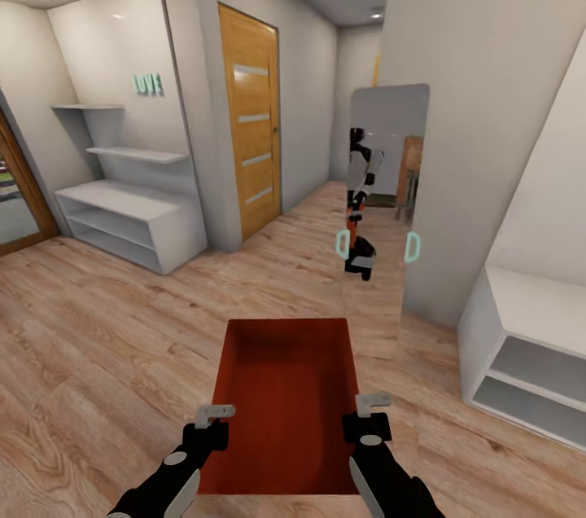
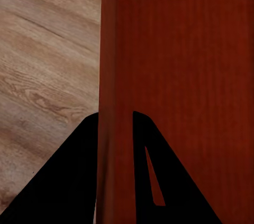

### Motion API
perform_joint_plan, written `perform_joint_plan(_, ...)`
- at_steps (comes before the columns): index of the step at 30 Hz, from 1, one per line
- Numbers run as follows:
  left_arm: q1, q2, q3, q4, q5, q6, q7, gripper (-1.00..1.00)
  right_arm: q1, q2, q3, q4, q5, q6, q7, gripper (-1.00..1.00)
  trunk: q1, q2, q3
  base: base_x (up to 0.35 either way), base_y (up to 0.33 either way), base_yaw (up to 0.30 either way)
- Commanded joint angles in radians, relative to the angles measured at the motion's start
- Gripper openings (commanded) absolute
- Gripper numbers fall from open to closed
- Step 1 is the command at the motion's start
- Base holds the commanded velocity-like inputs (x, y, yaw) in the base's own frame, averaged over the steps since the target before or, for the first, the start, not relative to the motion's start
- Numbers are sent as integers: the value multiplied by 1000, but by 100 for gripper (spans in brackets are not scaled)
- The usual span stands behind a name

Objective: Move the two storage containers from the living room to the garage. In the garage, place one container on the floor and stack the other container on top of it (either order is fine).

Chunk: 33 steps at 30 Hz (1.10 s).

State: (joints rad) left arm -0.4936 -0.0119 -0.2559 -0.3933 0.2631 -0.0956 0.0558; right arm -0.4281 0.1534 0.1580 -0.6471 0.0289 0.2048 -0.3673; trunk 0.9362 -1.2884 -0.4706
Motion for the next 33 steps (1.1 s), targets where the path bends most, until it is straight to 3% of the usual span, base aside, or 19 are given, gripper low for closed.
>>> perform_joint_plan(1,0,15,-2,4,10,-4,17,-100,-1,-8,-14,-5,32,-2,-15,-100,1,-1,-1,295,52,0)
perform_joint_plan(12,0,13,0,7,11,-3,21,-100,-1,-8,-14,-5,32,-2,-15,-100,1,-1,0,115,11,0)
perform_joint_plan(22,0,13,0,8,10,1,17,-100,-1,-8,-13,-5,32,-2,-15,-100,1,-1,0,314,12,0)
perform_joint_plan(33,0,13,0,8,8,2,16,-100,-1,-8,-14,-5,32,-2,-15,-100,1,-1,0,329,162,0)
